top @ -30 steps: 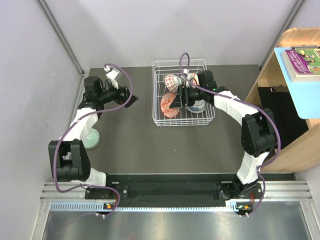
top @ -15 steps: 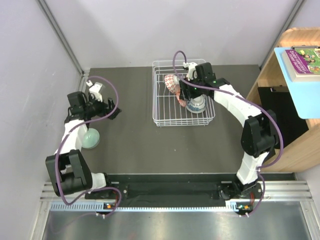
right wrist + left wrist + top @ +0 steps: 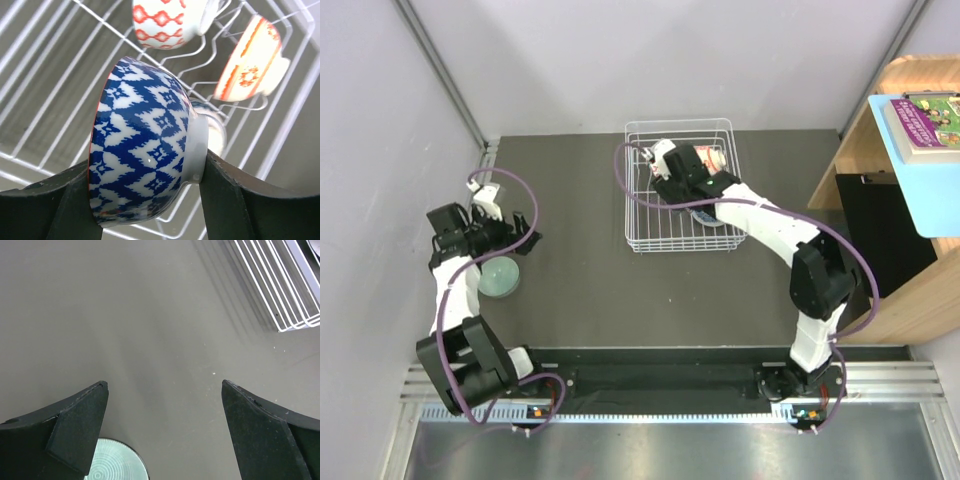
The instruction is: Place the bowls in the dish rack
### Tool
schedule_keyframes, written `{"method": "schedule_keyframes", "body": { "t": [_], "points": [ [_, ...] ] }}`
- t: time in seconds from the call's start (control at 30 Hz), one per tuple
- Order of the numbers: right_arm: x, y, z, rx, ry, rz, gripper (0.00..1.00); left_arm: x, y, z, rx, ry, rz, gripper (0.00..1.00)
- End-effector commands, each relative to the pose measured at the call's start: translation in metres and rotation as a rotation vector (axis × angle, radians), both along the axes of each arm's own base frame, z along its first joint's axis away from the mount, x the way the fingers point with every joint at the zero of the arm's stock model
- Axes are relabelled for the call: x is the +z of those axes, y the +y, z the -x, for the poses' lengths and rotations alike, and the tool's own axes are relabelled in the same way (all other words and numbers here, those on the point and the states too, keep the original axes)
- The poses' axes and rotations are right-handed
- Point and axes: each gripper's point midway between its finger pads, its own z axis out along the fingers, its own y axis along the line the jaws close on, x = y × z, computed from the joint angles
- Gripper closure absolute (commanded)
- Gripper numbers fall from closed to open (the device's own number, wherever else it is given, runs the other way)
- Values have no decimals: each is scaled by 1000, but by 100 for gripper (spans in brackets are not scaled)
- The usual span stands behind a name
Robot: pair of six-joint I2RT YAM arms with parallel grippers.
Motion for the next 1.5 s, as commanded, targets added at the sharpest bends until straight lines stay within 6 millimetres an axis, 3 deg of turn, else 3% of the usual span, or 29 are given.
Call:
{"method": "schedule_keyframes", "body": {
  "t": [0.0, 0.47, 1.33, 1.47],
  "points": [
    [29, 0, -22, -55, -187, 137, 100, 6, 2, 11, -20, -38, 6, 1],
    [-15, 22, -23, -6, -184, 379, 100, 0, 29, 31, 41, -28, 105, 1],
    [-63, 54, -27, 71, -259, 675, 100, 2, 25, 42, 51, -79, 102, 1],
    [-67, 57, -23, 89, -256, 683, 91, 1, 25, 43, 53, -80, 99, 1]
  ]
}}
